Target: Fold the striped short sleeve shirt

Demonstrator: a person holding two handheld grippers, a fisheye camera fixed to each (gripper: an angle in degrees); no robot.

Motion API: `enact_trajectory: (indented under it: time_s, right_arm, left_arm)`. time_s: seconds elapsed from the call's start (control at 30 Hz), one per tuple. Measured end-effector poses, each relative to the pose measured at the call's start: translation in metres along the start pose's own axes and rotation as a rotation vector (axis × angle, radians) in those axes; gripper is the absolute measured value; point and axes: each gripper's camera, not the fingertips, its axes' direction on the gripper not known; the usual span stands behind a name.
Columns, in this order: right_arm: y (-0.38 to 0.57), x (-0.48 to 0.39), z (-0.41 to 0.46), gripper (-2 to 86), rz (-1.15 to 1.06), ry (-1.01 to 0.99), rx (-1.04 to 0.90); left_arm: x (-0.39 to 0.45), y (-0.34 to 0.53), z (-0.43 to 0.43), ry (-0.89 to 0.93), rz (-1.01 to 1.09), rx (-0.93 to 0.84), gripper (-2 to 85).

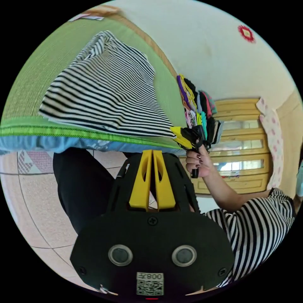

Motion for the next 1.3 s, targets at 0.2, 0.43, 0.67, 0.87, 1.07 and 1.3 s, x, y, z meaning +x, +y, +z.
enact_trajectory:
  time_s: [0.2,0.43,0.67,0.87,1.07,1.3]
  right_arm:
    - [-0.005,-0.017,-0.007,0.9,-0.04,-0.015,0.0]
    - [-0.008,-0.029,-0.017,0.9,-0.064,-0.02,0.01]
    - [-0.006,-0.029,-0.026,1.0,-0.072,-0.026,0.015]
    - [-0.002,-0.022,-0.04,1.0,-0.071,-0.029,0.027]
    - [0.003,-0.015,-0.056,1.0,-0.073,-0.025,0.041]
    - [0.014,0.004,-0.073,0.9,-0.054,-0.026,0.067]
  left_arm:
    - [-0.094,0.041,0.005,0.273,-0.185,0.135,7.9]
    - [-0.184,0.092,0.029,0.472,-0.388,0.328,10.2]
    - [-0.243,0.139,0.038,0.492,-0.514,0.441,10.1]
    - [-0.272,0.161,0.048,0.467,-0.525,0.42,9.5]
    - [-0.293,0.186,0.062,0.502,-0.55,0.436,8.7]
    - [-0.306,0.212,0.07,0.513,-0.551,0.451,4.9]
